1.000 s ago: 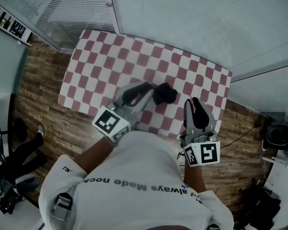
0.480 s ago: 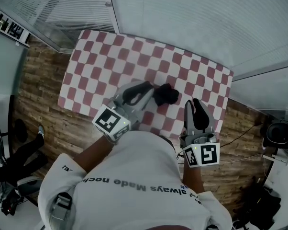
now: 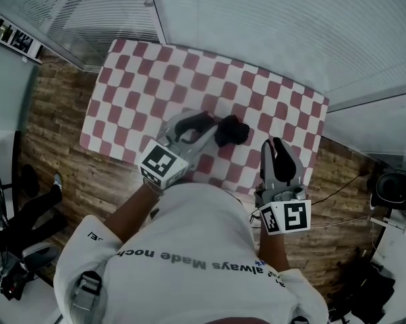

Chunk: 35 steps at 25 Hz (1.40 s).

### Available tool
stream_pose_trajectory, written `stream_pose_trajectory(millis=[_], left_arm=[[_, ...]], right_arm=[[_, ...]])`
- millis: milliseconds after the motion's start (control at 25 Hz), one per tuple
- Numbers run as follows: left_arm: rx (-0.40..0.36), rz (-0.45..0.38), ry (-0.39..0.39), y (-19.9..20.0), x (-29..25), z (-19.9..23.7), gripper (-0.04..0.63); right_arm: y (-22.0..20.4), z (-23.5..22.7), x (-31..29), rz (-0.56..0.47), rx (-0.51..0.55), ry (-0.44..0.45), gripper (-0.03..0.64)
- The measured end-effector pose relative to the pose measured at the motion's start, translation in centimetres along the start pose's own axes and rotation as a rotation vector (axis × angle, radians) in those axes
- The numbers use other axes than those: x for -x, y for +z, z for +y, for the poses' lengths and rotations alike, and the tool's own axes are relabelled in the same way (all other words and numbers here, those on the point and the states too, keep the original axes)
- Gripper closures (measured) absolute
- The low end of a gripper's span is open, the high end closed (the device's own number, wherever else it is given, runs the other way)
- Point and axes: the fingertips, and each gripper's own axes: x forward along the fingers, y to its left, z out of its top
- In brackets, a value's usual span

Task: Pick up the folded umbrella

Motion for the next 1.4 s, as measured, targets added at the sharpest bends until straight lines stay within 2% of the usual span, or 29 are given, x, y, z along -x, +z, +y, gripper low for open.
stream_pose_trajectory(millis=[120, 440, 800, 960, 1200, 1400], left_arm=[[-0.066, 0.094, -0.034, -2.7, -0.9, -0.4, 0.411], [-0.240, 0.325, -0.154, -10.6, -3.2, -1.3, 0.339], [-0.302, 0.541, -0.291, -18.9, -5.5, -1.8, 0.231], [-0.329, 0.631, -0.340, -22.1, -6.4, -1.7, 0.151], [-0.405, 0.740, -0.379, -26.2, -8.3, -0.5, 0.149], [-0.427, 0.827, -0.441, -29.8, -9.6, -0.3, 0.144]], right_arm=[[-0.4, -0.4, 0.1, 0.005, -0.007, 0.001, 0.545], [-0.7, -1.0, 0.2, 0.012, -0.011, 0.014, 0.545], [-1.0, -1.9, 0.7, 0.017, -0.013, 0.011, 0.545], [-1.1, -2.6, 1.0, 0.020, -0.013, 0.002, 0.545], [-1.6, -3.5, 1.6, 0.030, -0.021, -0.017, 0.545], [-2.0, -4.4, 2.0, 0.036, -0.029, -0.035, 0.545]])
